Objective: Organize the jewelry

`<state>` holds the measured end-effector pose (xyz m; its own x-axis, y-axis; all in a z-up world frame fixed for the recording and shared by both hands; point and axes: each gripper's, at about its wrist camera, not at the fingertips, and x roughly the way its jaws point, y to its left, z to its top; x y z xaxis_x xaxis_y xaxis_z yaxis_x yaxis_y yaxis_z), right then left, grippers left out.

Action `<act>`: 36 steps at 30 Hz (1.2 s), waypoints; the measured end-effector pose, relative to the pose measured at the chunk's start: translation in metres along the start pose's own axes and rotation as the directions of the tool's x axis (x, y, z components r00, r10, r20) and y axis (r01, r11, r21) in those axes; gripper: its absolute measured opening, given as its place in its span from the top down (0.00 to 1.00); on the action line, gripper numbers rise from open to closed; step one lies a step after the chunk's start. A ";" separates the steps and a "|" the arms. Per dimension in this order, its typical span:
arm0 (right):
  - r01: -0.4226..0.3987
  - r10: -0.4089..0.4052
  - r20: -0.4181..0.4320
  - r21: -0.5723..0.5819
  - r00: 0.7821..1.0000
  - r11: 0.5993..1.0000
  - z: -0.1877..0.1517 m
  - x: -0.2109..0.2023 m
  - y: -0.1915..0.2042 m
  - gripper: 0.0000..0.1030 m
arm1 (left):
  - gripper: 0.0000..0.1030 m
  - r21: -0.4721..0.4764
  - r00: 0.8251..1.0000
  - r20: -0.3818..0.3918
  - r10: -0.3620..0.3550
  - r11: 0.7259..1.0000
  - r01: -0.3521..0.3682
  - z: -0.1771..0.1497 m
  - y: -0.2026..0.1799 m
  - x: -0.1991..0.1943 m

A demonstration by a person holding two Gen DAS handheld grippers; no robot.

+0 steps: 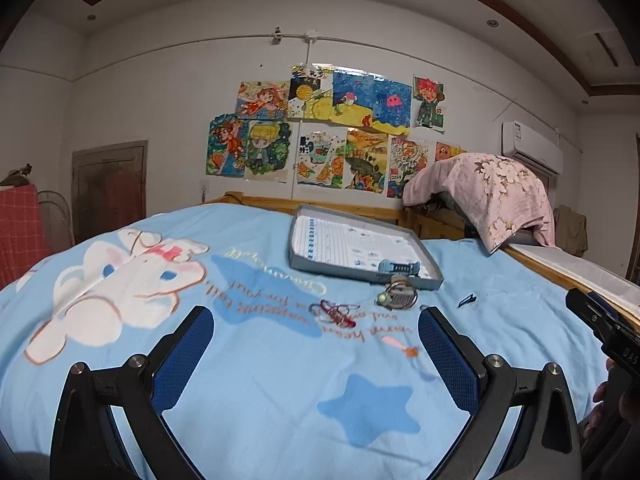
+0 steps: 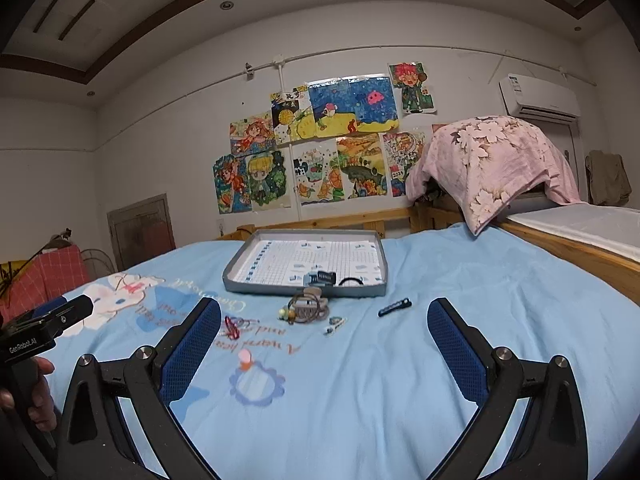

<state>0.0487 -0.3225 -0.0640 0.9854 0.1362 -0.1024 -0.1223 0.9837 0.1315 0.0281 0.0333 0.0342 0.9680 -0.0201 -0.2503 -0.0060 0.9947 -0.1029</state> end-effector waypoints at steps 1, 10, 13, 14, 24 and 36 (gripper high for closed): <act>0.001 -0.001 -0.003 0.002 1.000 1.000 -0.003 -0.003 0.000 0.01 | 0.00 -0.006 1.000 -0.001 0.007 1.000 -0.007 -0.002 0.002 -0.003; 0.015 -0.015 0.004 -0.001 1.000 1.000 -0.017 -0.025 0.006 0.01 | 0.00 -0.028 1.000 -0.013 0.024 0.999 -0.024 -0.018 0.010 -0.017; 0.021 -0.021 0.004 -0.004 1.000 1.000 -0.017 -0.027 0.005 0.01 | 0.00 -0.028 1.000 -0.012 0.023 0.999 -0.023 -0.019 0.010 -0.018; 0.023 -0.023 0.006 -0.005 1.000 1.000 -0.017 -0.027 0.006 0.01 | 0.00 -0.027 1.000 -0.012 0.024 0.999 -0.024 -0.020 0.010 -0.018; 0.015 -0.015 0.010 -0.011 1.000 1.000 -0.013 -0.023 0.007 0.01 | 0.00 -0.024 1.000 -0.001 0.031 0.999 -0.031 -0.015 0.008 -0.018; 0.016 -0.016 0.029 0.004 0.999 1.000 0.003 -0.004 -0.001 0.01 | 0.00 -0.023 0.999 -0.014 0.046 0.999 -0.046 0.008 0.000 0.004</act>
<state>0.0453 -0.3244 -0.0603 0.9902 0.1166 -0.0762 -0.1057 0.9853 0.1340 0.0345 0.0340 0.0409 0.9631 0.0244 -0.2680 -0.0568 0.9919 -0.1136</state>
